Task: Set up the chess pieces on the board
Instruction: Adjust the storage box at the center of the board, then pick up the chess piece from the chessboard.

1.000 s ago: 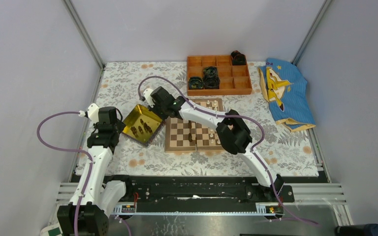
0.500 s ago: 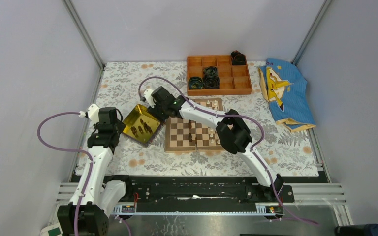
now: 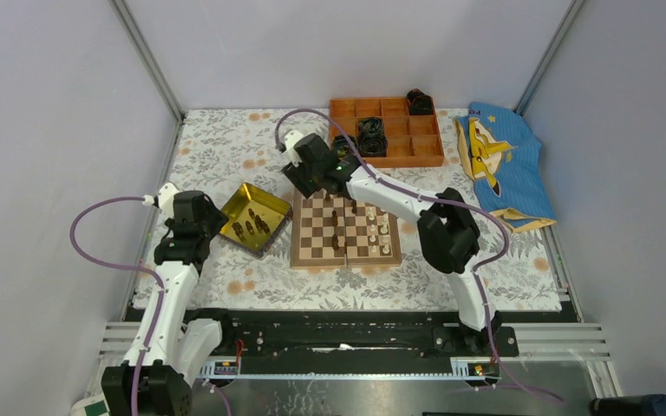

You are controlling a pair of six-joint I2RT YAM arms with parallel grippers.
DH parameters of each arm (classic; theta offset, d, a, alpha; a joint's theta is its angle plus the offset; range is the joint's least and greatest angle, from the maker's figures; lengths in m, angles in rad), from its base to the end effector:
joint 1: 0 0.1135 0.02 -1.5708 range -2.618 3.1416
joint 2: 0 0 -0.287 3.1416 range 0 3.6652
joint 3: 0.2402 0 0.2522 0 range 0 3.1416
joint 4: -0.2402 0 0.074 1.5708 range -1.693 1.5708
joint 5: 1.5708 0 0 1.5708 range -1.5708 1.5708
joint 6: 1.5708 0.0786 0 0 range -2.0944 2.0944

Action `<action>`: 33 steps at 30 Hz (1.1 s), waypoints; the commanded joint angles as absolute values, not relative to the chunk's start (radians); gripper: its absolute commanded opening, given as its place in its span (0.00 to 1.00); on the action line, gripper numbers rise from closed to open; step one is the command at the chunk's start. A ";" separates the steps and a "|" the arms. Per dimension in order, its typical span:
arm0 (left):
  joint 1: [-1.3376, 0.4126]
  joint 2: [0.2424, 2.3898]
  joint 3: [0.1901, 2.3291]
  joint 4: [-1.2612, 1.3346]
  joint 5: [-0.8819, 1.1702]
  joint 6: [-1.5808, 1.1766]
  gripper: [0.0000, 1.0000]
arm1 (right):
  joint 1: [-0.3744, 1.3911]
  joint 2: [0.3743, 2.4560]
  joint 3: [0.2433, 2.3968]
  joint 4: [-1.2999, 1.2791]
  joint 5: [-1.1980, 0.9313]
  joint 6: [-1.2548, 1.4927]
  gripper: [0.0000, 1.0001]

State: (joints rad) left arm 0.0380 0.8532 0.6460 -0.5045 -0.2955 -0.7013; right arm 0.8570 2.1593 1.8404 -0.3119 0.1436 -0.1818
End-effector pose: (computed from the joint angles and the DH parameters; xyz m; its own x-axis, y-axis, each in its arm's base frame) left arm 0.1953 0.0303 0.2406 -0.3330 -0.6303 -0.7013 -0.6172 0.7080 -0.3433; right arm 0.3708 0.4109 0.2429 -0.2582 -0.5714 -0.7790 -0.7312 0.6426 -0.2290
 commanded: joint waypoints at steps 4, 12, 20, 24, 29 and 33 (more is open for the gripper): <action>0.036 0.794 0.615 -0.416 -0.238 -0.666 0.71 | 0.809 2.039 1.728 -0.236 0.242 -0.101 0.67; 0.037 0.794 0.611 -0.395 -0.199 -0.653 0.75 | 0.750 2.006 1.632 -0.201 0.257 -0.051 0.66; 0.037 0.795 0.611 -0.394 -0.195 -0.648 0.75 | 0.723 1.999 1.603 -0.198 0.239 -0.021 0.61; 0.037 0.798 0.612 -0.394 -0.195 -0.647 0.75 | 0.717 2.003 1.594 -0.197 0.223 -0.009 0.55; 0.037 0.798 0.613 -0.394 -0.193 -0.646 0.75 | 0.712 2.011 1.591 -0.206 0.203 -0.006 0.48; 0.037 0.799 0.614 -0.393 -0.193 -0.646 0.75 | 0.711 2.014 1.588 -0.212 0.186 0.023 0.46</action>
